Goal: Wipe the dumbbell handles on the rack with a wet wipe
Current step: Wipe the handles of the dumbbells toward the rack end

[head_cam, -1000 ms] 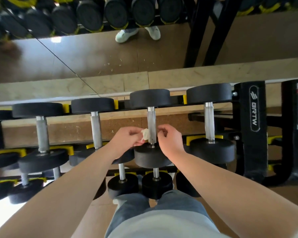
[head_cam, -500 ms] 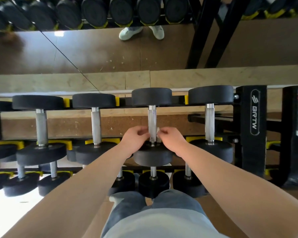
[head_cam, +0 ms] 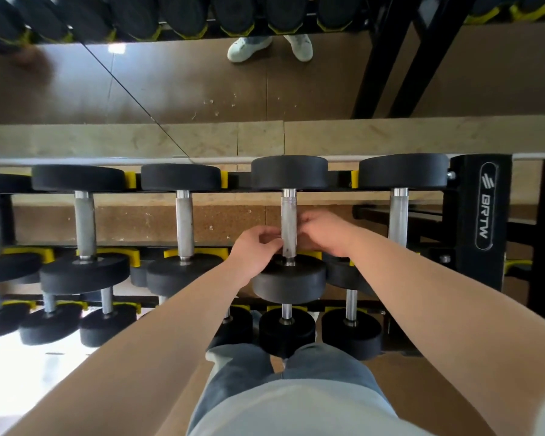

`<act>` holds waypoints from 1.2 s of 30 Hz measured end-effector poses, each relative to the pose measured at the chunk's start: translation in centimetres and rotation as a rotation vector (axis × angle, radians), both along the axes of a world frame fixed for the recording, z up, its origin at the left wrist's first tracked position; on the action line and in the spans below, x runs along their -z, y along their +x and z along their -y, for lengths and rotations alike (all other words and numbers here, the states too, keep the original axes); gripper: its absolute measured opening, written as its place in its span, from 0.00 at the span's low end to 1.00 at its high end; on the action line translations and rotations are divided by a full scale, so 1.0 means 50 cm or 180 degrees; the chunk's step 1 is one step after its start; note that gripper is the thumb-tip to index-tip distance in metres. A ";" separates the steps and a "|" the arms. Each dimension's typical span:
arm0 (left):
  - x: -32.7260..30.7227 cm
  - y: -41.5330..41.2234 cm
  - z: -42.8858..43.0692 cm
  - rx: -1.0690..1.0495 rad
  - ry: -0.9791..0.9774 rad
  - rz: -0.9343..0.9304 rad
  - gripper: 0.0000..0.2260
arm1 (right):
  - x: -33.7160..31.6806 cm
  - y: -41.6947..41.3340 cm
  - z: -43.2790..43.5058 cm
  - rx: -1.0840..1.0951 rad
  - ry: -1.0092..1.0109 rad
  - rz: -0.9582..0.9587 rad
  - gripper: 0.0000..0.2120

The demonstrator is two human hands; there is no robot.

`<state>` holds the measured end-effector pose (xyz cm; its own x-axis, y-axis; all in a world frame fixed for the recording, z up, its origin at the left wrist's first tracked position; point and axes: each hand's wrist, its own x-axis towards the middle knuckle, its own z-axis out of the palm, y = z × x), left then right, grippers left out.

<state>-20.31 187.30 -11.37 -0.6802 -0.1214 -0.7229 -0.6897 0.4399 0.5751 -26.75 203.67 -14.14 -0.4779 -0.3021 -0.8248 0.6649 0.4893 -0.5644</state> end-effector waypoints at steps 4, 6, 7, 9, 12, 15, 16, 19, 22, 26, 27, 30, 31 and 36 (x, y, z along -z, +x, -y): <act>0.004 -0.003 0.000 -0.0071 0.0020 0.0037 0.10 | 0.013 0.021 0.001 -0.0973 0.0436 -0.0092 0.10; 0.002 -0.006 0.002 0.0007 0.0050 0.0069 0.13 | -0.003 0.009 0.004 -0.0050 0.0003 0.0186 0.13; 0.001 -0.008 0.003 0.0022 0.0093 0.0086 0.14 | -0.014 0.001 0.005 0.0555 -0.0327 0.0260 0.15; -0.001 -0.010 0.004 0.0005 0.0205 0.0104 0.15 | -0.033 -0.018 0.006 0.1580 -0.0883 0.0196 0.13; -0.003 -0.010 0.004 -0.0022 0.0243 0.0072 0.16 | -0.042 -0.022 0.008 0.1560 -0.0800 -0.0132 0.12; -0.002 -0.014 -0.004 -0.0123 0.0269 0.0062 0.16 | -0.038 0.006 -0.010 0.0053 0.0238 -0.0622 0.12; -0.002 -0.015 -0.005 -0.0152 0.0298 0.0054 0.16 | -0.038 0.017 -0.017 -0.0554 0.0485 -0.0673 0.12; -0.002 -0.015 -0.005 -0.0237 0.0373 -0.0016 0.16 | -0.034 0.041 -0.026 -0.1327 0.0710 -0.0491 0.14; -0.002 -0.013 -0.002 -0.0521 0.0437 0.0000 0.13 | -0.022 0.032 -0.025 -0.0016 0.0201 -0.0102 0.14; 0.004 -0.005 -0.001 -0.0682 0.0418 0.0009 0.12 | -0.014 -0.012 -0.012 0.1940 -0.0849 0.0156 0.15; 0.006 -0.005 -0.002 -0.0732 0.0430 -0.0036 0.12 | -0.013 -0.015 -0.013 0.2033 -0.0969 0.0166 0.17; 0.006 -0.010 -0.005 -0.0895 0.0495 -0.0230 0.10 | -0.016 0.009 -0.029 0.0757 -0.0364 -0.0042 0.15; 0.003 -0.012 -0.007 -0.0939 0.0528 -0.0295 0.11 | -0.018 0.021 -0.037 0.0043 0.0028 -0.0176 0.13; 0.004 -0.016 -0.011 -0.1053 0.0530 -0.0415 0.12 | -0.019 0.037 -0.034 -0.0696 0.0435 -0.0345 0.13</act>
